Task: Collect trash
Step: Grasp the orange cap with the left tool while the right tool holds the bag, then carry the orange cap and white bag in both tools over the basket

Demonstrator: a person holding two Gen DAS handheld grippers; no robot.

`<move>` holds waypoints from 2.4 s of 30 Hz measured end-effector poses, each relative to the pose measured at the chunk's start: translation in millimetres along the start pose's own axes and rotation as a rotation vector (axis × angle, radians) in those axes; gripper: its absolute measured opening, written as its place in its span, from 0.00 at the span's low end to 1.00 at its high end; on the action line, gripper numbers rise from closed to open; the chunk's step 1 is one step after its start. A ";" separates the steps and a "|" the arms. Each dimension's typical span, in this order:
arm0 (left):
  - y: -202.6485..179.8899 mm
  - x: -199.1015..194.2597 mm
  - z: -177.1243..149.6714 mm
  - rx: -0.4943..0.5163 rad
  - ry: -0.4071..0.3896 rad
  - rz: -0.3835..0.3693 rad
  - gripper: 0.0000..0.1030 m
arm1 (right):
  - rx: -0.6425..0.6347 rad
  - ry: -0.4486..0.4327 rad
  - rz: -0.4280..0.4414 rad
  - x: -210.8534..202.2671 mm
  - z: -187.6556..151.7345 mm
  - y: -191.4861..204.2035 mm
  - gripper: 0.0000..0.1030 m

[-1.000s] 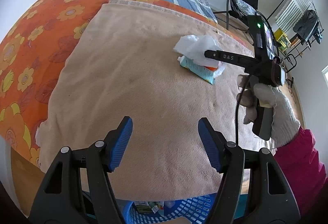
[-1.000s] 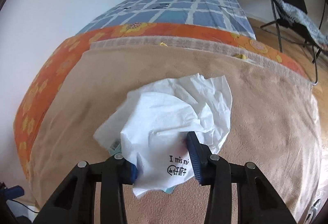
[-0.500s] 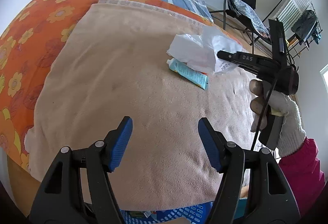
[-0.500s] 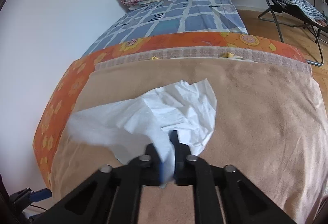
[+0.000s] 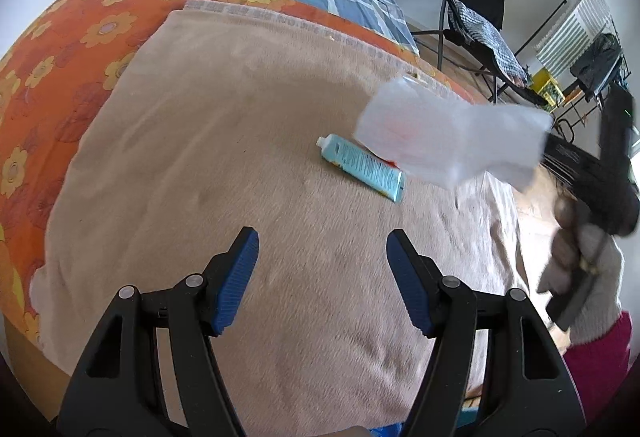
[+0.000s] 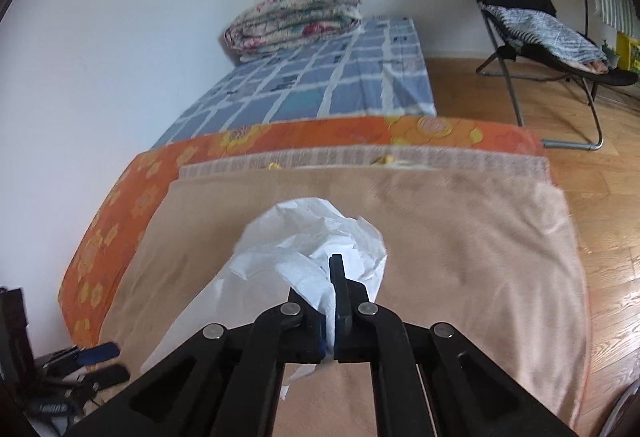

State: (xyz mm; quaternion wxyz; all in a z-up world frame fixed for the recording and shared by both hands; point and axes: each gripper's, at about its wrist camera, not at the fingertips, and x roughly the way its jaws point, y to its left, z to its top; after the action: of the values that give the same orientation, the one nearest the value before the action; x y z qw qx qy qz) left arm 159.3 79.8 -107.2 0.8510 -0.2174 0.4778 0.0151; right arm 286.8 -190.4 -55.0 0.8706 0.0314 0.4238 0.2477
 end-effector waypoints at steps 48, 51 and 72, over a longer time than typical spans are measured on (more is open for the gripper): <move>-108.8 146.1 70.5 0.326 0.151 0.076 0.50 | -0.086 0.101 -0.072 -58.5 -71.7 -70.8 0.00; -107.3 143.1 71.0 0.311 0.141 0.054 0.50 | -0.088 0.095 -0.073 -59.8 -72.1 -69.5 0.00; -106.3 42.8 52.8 0.298 0.018 -0.016 0.50 | -0.023 -0.010 0.011 -116.5 -67.1 -48.5 0.00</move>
State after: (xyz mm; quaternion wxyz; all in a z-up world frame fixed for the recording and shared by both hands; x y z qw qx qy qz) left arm 249.9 -4.0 -80.8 0.8696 -0.0927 0.4806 -0.0649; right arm 195.6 -296.7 -26.5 0.8716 0.0248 0.4165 0.2575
